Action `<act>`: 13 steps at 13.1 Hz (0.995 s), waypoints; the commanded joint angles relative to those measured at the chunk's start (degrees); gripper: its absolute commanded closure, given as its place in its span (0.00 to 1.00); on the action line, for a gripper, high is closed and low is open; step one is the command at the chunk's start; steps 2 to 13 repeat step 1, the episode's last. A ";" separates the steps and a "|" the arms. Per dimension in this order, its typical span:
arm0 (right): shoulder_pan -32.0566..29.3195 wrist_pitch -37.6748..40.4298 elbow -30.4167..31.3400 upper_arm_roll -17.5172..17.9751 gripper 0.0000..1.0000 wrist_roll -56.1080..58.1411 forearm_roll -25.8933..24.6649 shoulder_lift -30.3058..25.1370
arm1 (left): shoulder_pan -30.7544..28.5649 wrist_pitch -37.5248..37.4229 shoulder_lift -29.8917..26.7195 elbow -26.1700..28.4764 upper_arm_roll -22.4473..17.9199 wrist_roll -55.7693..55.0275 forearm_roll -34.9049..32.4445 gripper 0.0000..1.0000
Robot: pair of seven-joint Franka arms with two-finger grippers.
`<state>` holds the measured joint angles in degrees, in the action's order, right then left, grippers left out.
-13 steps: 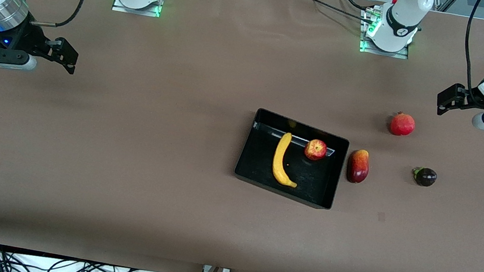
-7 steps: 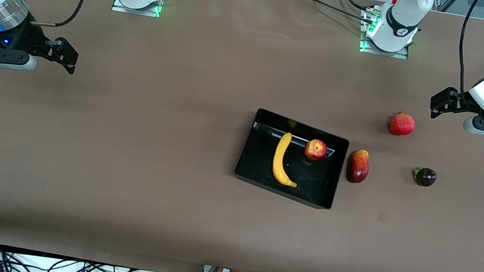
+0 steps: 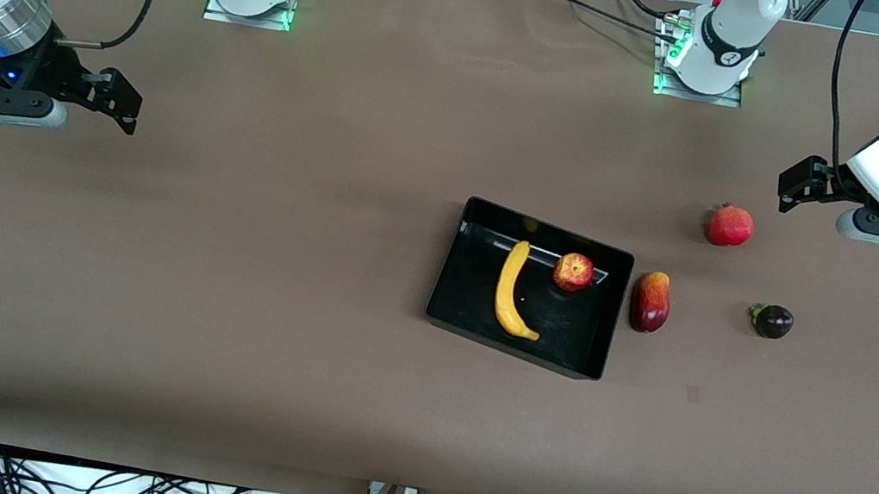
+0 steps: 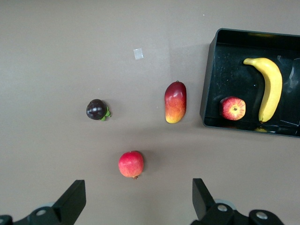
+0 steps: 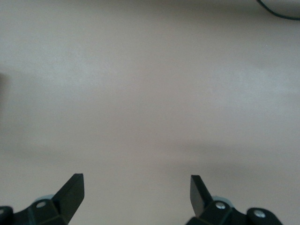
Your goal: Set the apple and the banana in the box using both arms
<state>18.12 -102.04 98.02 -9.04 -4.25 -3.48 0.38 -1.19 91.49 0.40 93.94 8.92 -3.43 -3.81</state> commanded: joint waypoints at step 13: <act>-0.46 0.88 -0.81 0.34 0.00 0.12 -0.74 0.14 | 0.04 -1.58 1.01 -2.27 0.05 -0.44 0.82 0.00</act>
